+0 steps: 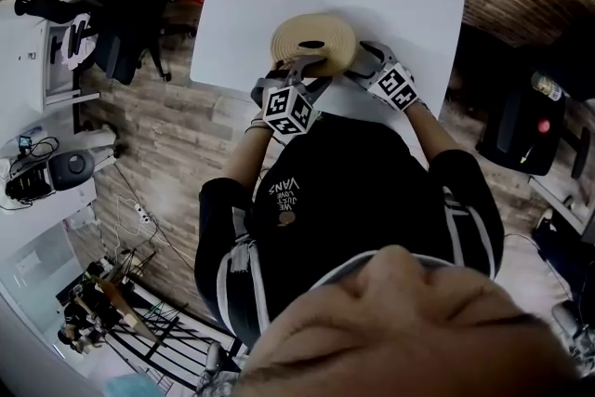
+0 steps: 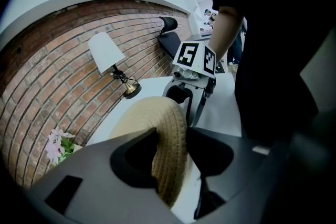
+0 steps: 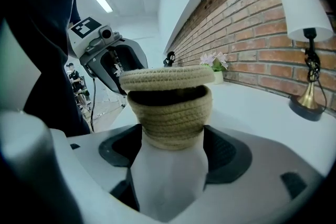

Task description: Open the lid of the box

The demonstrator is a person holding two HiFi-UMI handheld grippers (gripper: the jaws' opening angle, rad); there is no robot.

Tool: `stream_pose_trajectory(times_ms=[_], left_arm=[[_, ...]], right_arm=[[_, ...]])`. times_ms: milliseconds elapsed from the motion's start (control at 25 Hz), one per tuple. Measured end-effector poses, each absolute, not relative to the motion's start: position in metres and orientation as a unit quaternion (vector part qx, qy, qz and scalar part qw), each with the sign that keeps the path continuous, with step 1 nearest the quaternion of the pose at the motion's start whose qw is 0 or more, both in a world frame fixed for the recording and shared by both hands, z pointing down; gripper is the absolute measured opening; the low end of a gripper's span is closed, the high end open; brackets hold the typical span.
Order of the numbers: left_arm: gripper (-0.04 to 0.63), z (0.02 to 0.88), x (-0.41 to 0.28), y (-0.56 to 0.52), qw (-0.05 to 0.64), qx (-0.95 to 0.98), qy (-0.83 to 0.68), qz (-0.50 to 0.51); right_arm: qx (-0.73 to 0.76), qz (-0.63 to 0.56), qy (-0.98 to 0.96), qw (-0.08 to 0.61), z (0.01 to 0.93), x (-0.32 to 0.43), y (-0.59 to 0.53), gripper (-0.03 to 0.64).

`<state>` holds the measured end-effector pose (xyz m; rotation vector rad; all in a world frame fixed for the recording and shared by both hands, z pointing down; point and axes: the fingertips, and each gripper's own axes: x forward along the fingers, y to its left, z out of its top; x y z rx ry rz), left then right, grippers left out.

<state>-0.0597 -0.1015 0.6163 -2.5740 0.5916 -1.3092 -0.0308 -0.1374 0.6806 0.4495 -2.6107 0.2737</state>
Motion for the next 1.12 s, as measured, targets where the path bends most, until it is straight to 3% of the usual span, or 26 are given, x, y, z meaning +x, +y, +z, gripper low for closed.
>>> stream_pose_trajectory(times_ms=[1120], left_arm=[[0.094,0.555,-0.087,-0.14,0.086,-0.895,0.261,-0.351]], right_arm=[[0.222,0.128,-0.935,0.247,0.674,-0.023,-0.141,0.336]])
